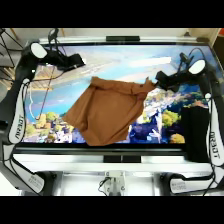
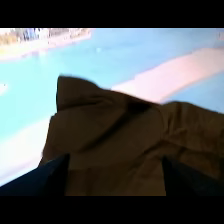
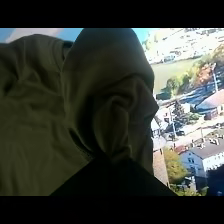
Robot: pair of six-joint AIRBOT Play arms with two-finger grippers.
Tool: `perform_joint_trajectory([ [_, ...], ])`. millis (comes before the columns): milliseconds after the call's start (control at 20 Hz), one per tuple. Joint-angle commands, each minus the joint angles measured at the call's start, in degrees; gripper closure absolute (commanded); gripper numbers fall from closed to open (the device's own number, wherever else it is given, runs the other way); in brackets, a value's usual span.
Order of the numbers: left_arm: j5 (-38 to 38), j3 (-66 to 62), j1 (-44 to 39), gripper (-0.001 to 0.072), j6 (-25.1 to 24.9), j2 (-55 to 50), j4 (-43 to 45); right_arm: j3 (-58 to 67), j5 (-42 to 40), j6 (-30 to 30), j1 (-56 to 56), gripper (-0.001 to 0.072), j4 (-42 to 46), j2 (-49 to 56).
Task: Fold the shirts.
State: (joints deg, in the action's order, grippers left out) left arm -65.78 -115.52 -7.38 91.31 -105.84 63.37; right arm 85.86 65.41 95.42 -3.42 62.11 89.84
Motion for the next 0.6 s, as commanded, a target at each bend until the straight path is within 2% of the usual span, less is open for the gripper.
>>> perform_joint_trajectory([
  [0,-19.5,-1.9,4.6,0.0039,0.3,1.6,-1.9,0.1,5.9,-3.3,-0.1,0.0630,1.0,-1.3],
  [100,-27.6,0.7,8.3,0.0114,0.2,6.7,-1.9,0.1,10.3,-4.1,-0.1,0.0630,4.9,-3.4],
  [250,-25.8,19.6,8.8,0.0113,-1.7,20.3,0.6,0.1,15.5,-5.5,0.1,0.0630,9.6,-5.2],
  [400,-12.5,54.6,6.3,0.0102,1.4,35.5,-1.1,0.1,18.1,-5.6,0.1,0.0630,9.7,-5.3],
  [550,-0.3,80.8,6.7,0.0091,0.3,47.4,-13.0,0.1,18.6,-5.6,0.1,0.0630,8.5,-5.3],
])
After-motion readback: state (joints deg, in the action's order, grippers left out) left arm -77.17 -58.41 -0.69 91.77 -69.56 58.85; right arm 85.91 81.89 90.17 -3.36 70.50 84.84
